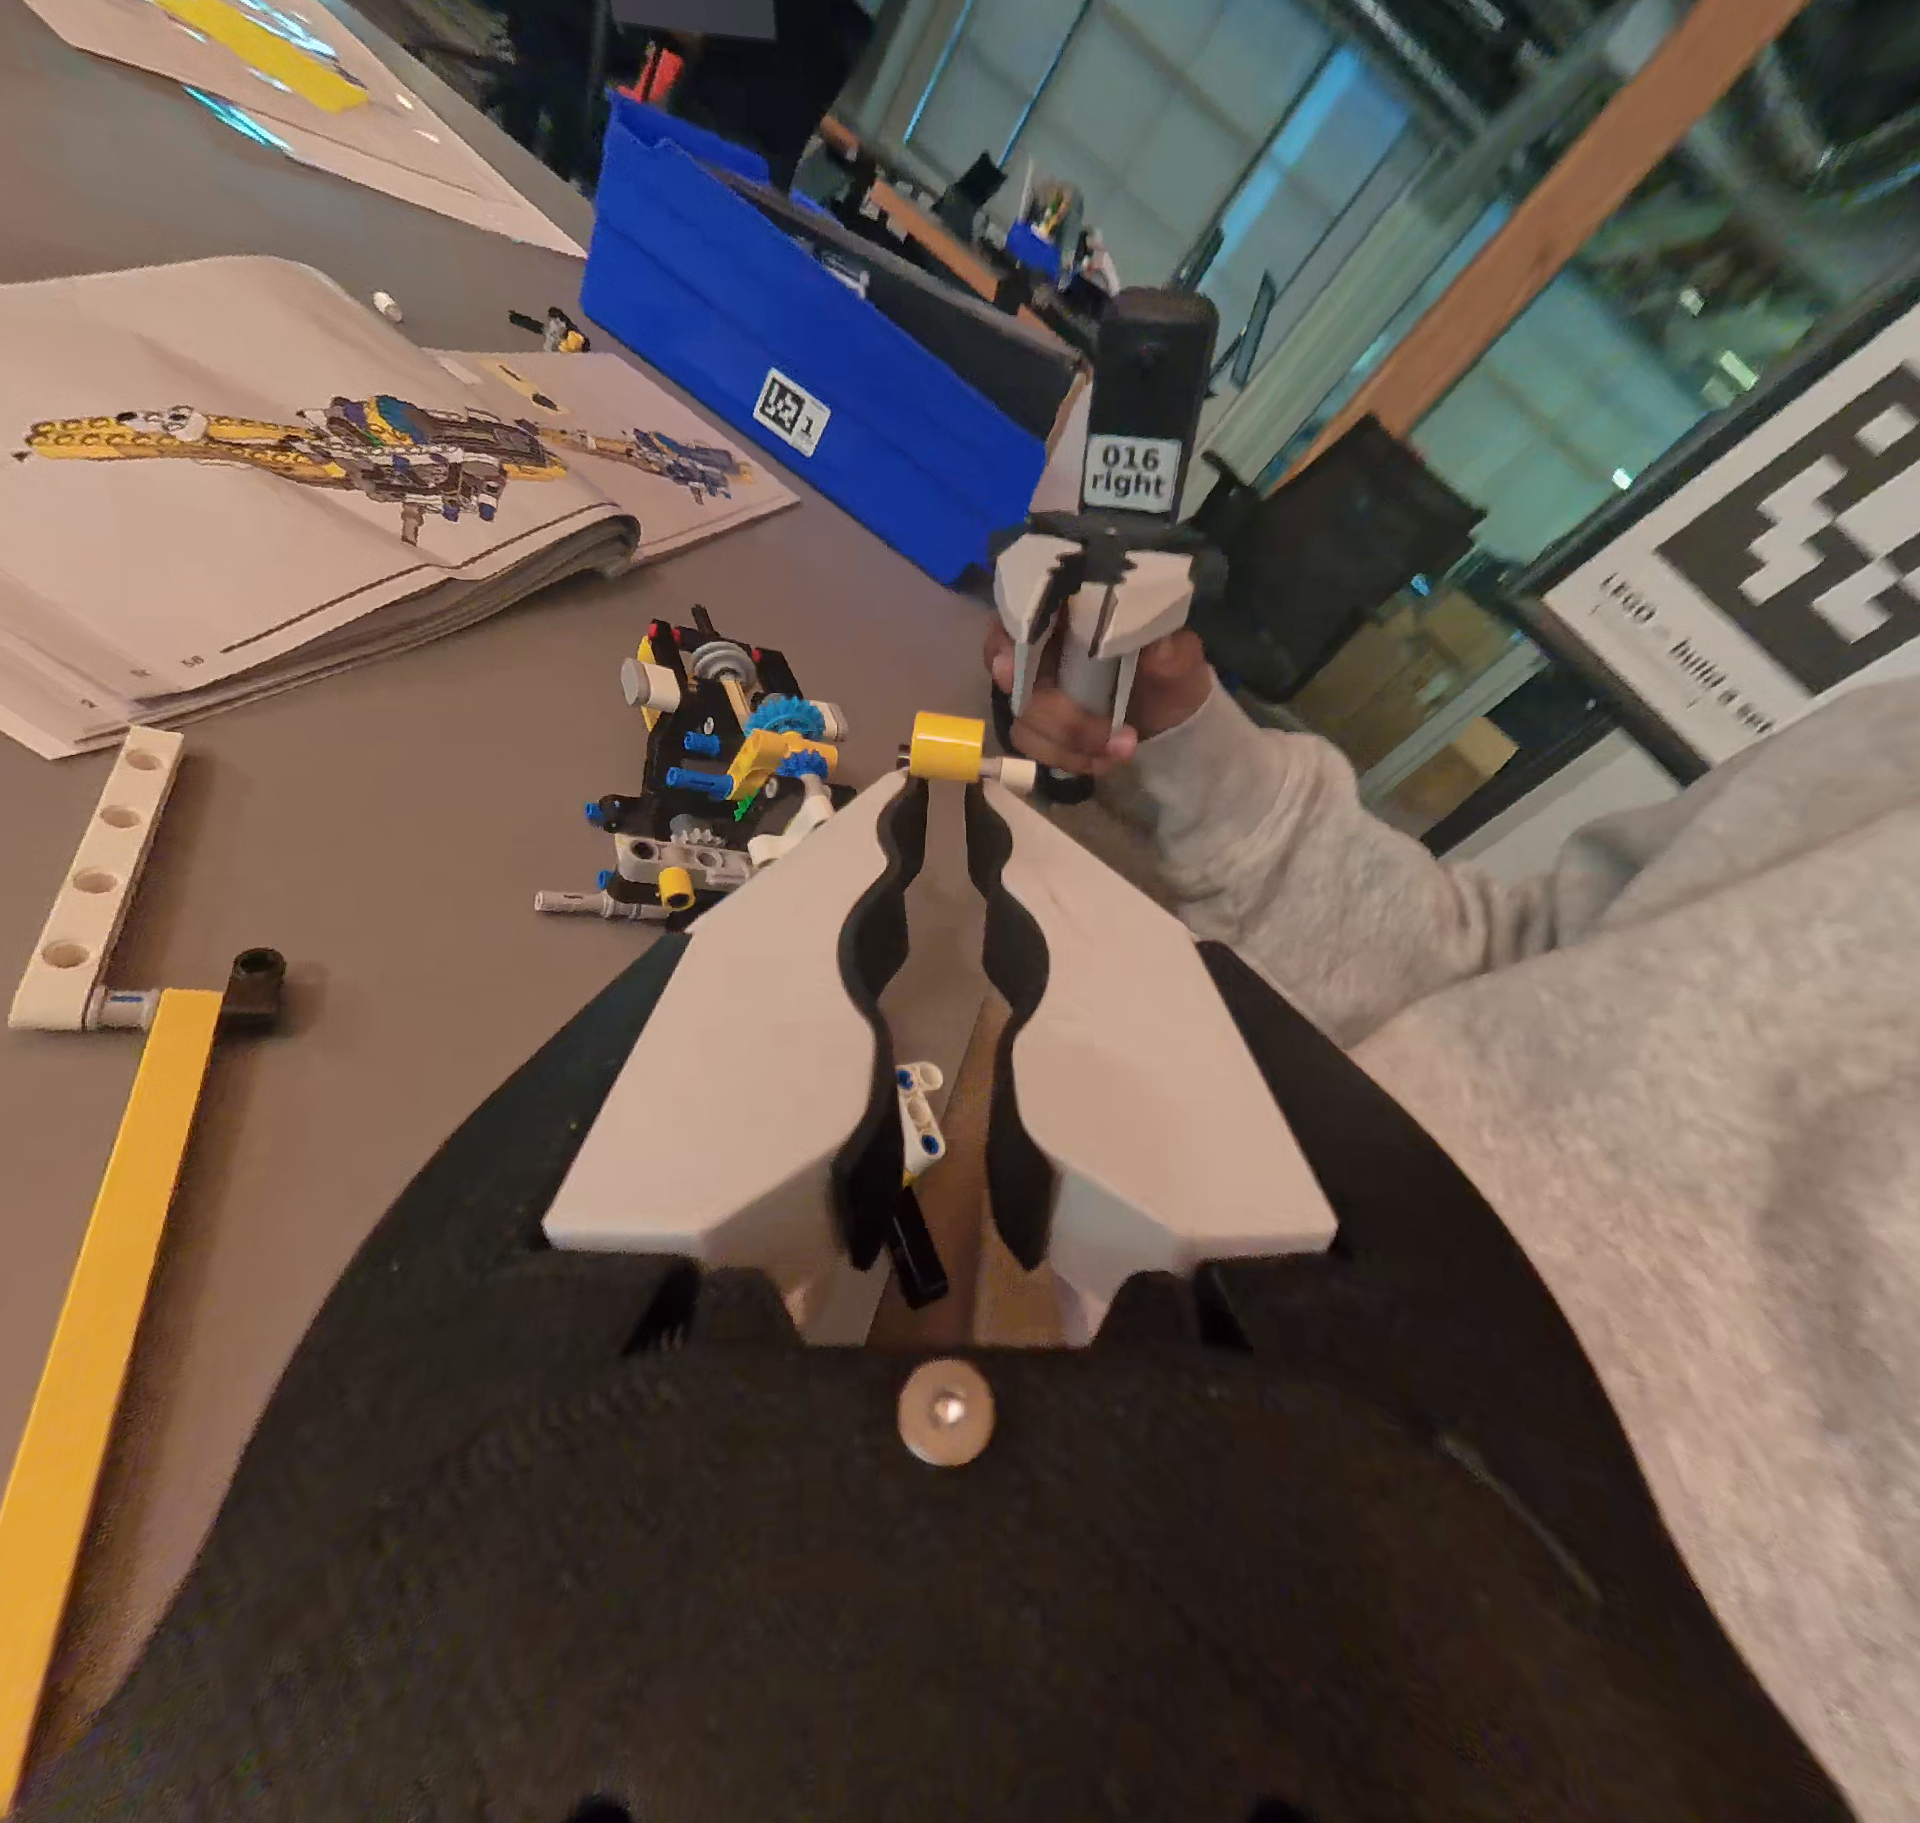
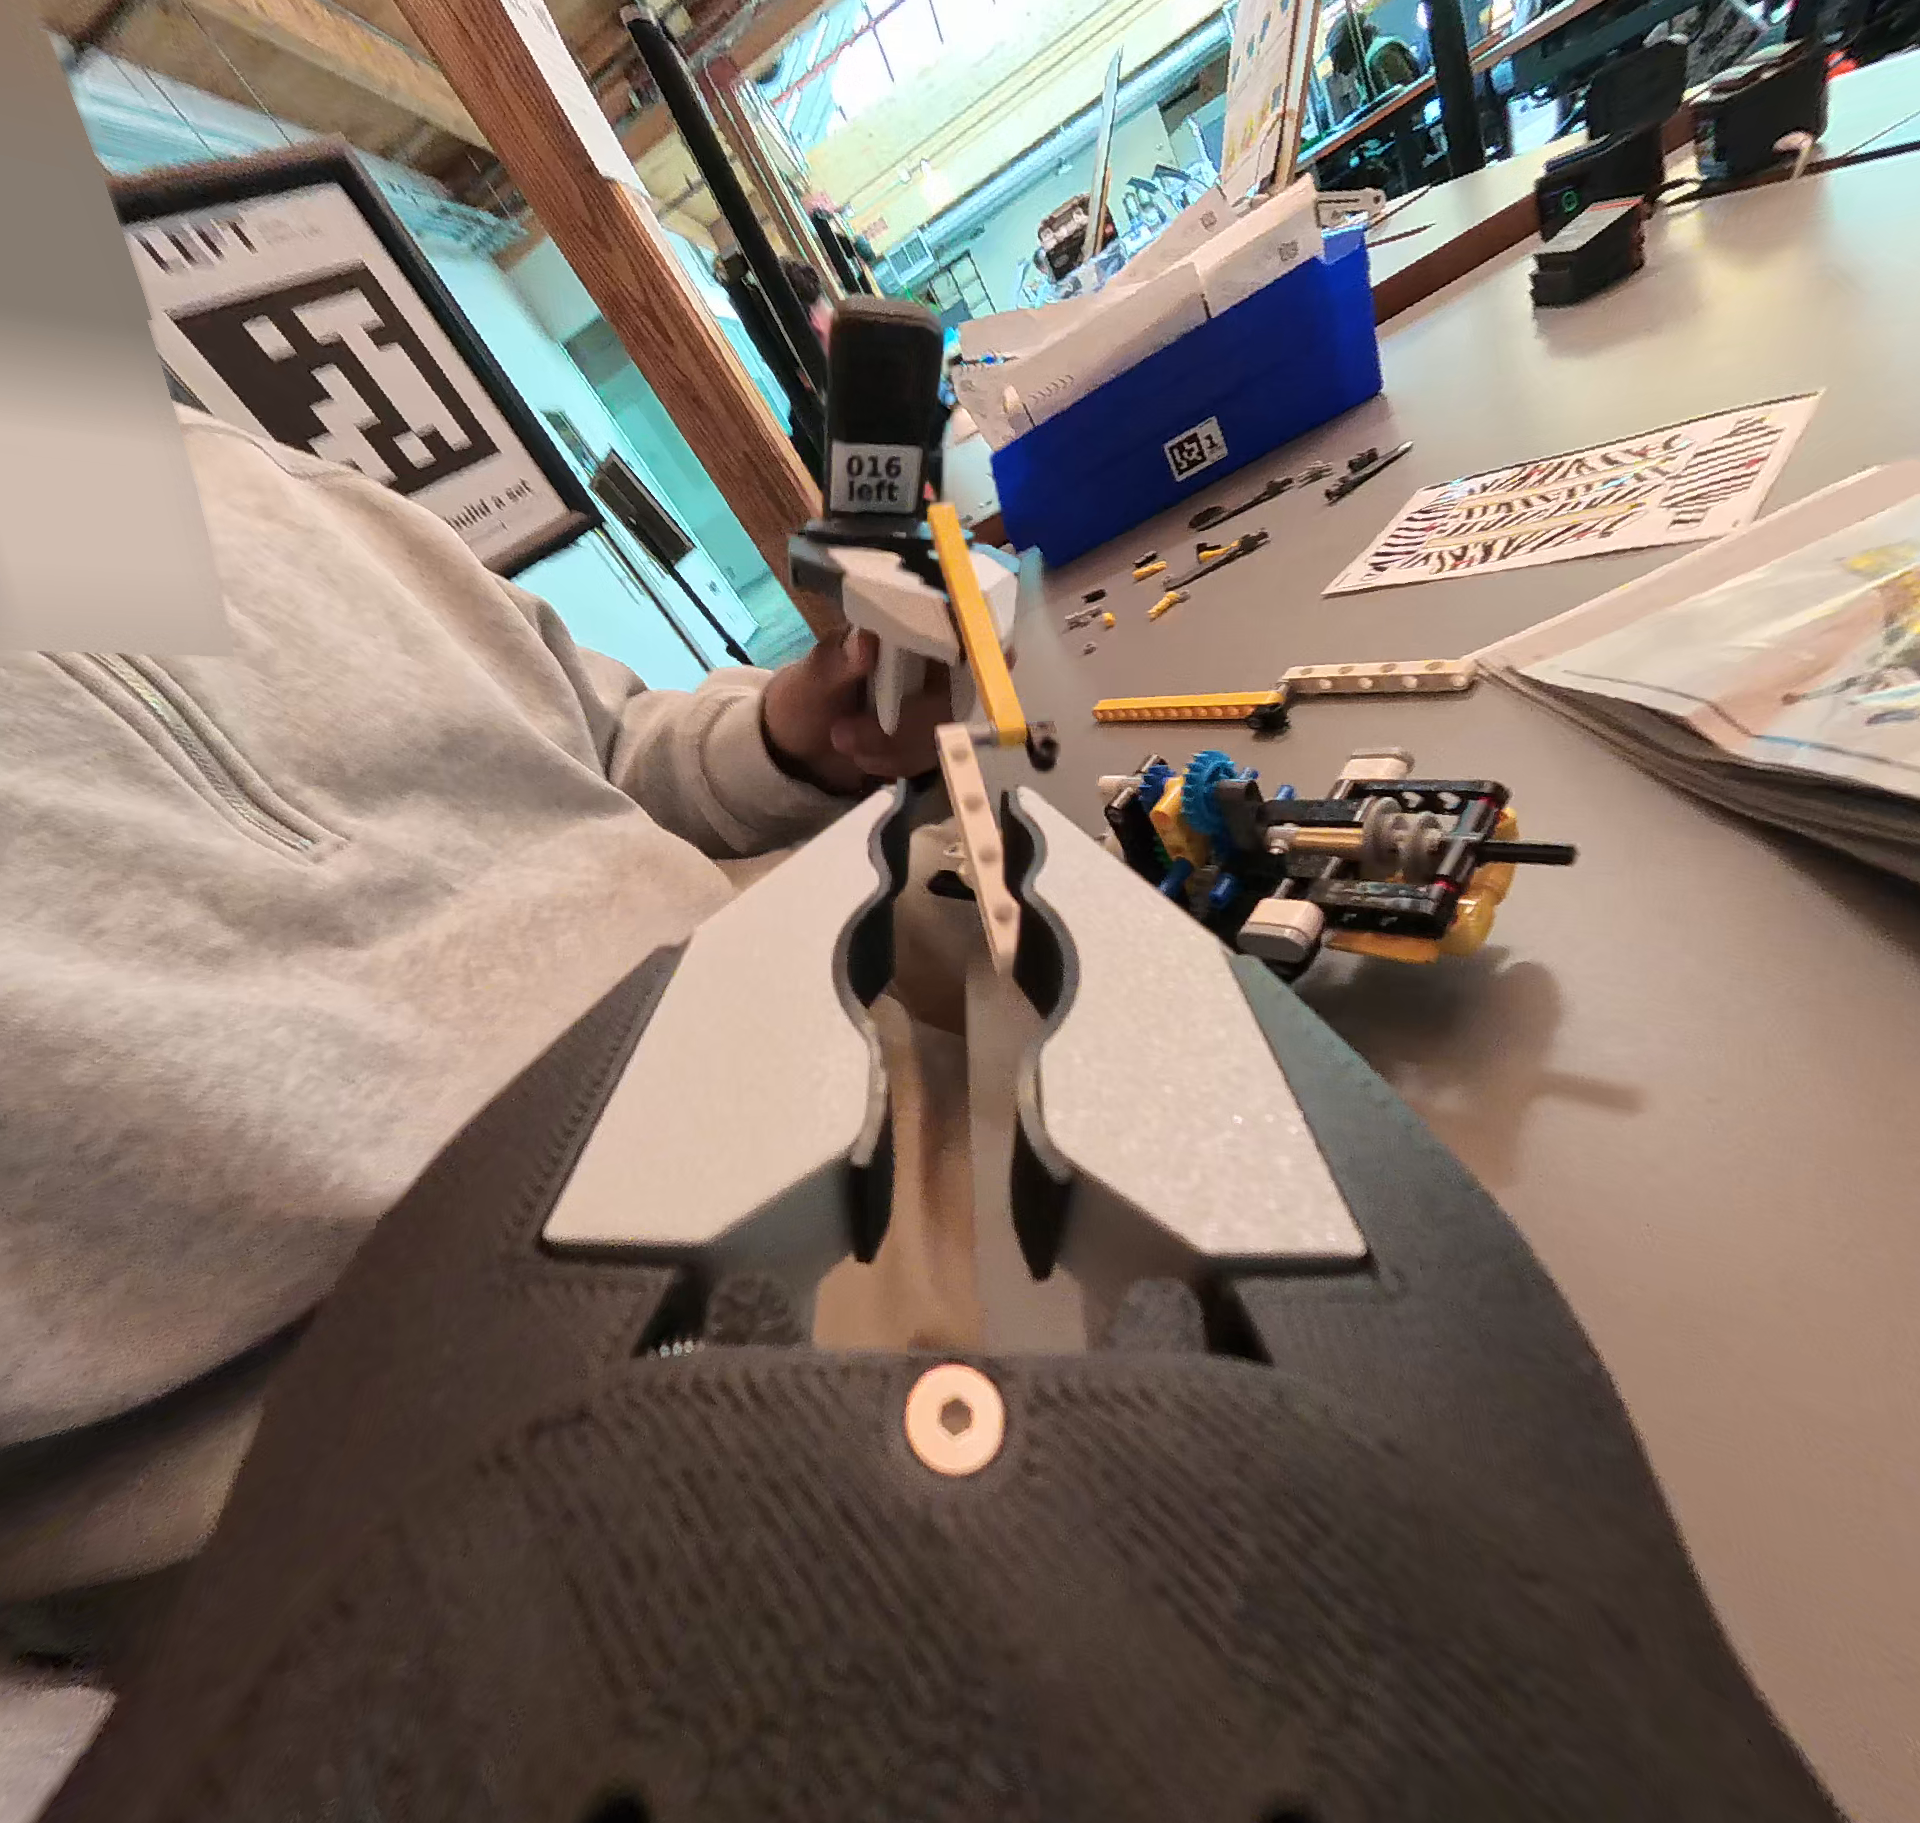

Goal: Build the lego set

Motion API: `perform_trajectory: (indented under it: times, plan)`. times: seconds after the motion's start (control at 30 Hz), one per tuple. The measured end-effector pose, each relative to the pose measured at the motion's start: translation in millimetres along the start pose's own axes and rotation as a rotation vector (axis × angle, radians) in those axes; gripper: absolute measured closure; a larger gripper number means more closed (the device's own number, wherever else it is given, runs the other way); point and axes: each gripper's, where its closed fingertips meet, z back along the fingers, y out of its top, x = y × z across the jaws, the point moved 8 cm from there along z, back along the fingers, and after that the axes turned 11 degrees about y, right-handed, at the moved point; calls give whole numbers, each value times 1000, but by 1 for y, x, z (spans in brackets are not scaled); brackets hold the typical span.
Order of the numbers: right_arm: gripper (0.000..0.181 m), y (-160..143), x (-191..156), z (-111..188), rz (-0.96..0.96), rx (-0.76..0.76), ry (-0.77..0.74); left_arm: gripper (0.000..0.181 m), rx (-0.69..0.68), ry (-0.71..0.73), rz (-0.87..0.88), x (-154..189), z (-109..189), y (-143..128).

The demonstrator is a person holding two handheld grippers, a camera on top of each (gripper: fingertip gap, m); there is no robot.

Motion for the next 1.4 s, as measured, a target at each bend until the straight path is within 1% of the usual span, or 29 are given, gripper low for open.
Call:
perform_trajectory:
  times: [0.07,0.13,0.2,0.27,0.33,0.37,0.47,0.57,0.67,0.7,0.8,0.87,0.9,0.93,0.97,1.0,1.03,1.07,1.1,1.17,1.2,1.27,1.33,1.4]
  plan:
    - [165,0,0,-3,49,-31,-37,176,17,-6,34,-3,2,1]
    - [161,4,-1,-9,148,-52,-129,176,28,4,53,-6,3,2]
    - [152,12,-6,-20,319,-71,-259,176,40,15,76,-9,4,2]
    - [152,15,-17,-35,499,-122,-365,176,57,24,108,-12,5,2]
    - [151,13,-24,-52,619,-193,-426,176,79,21,146,-15,7,3]
    - [150,10,-26,-59,646,-231,-443,176,85,19,163,-15,7,3]
    - [143,4,-24,-75,657,-292,-456,176,79,2,204,-16,5,1]
    - [145,0,-21,-80,661,-349,-459,176,71,-17,223,-12,3,-2]
    - [171,-3,-20,-80,703,-407,-483,176,55,-29,231,-9,-1,-5]
    - [174,-4,-20,-80,713,-414,-485,176,53,-26,235,-9,-1,-6]
    - [175,-3,-20,-76,693,-422,-466,176,26,-51,248,-8,-3,-10]
    - [175,-2,-21,-72,654,-421,-443,176,-25,-84,251,-7,-6,-13]
    - [176,-1,-22,-68,628,-419,-434,170,-62,-114,251,-6,-8,-15]
    - [176,0,-22,-63,600,-424,-426,147,-90,-131,255,-5,-10,-16]
    - [176,0,-24,-59,562,-431,-400,129,-96,-119,256,-6,-11,-16]
    - [176,0,-25,-54,514,-433,-371,117,-90,-105,242,-6,-11,-15]
    - [176,-1,-28,-49,467,-432,-330,111,-85,-96,217,-4,-11,-14]
    - [176,-2,-31,-46,426,-432,-285,109,-87,-96,182,-2,-12,-14]
    - [176,-3,-34,-43,392,-445,-247,109,-101,-100,141,2,-13,-13]
    - [176,-5,-38,-40,355,-511,-190,118,-162,-104,54,11,-16,-17]
    - [176,-5,-39,-41,352,-555,-162,126,-201,-92,12,15,-19,-20]
    - [176,-5,-39,-44,379,-648,-132,148,-273,-45,-87,21,-24,-27]
    - [176,-3,-37,-49,420,-700,-120,171,-319,-12,-195,28,-27,-33]
    - [176,-2,-35,-51,453,-712,-108,174,-365,28,-262,32,-29,-36]
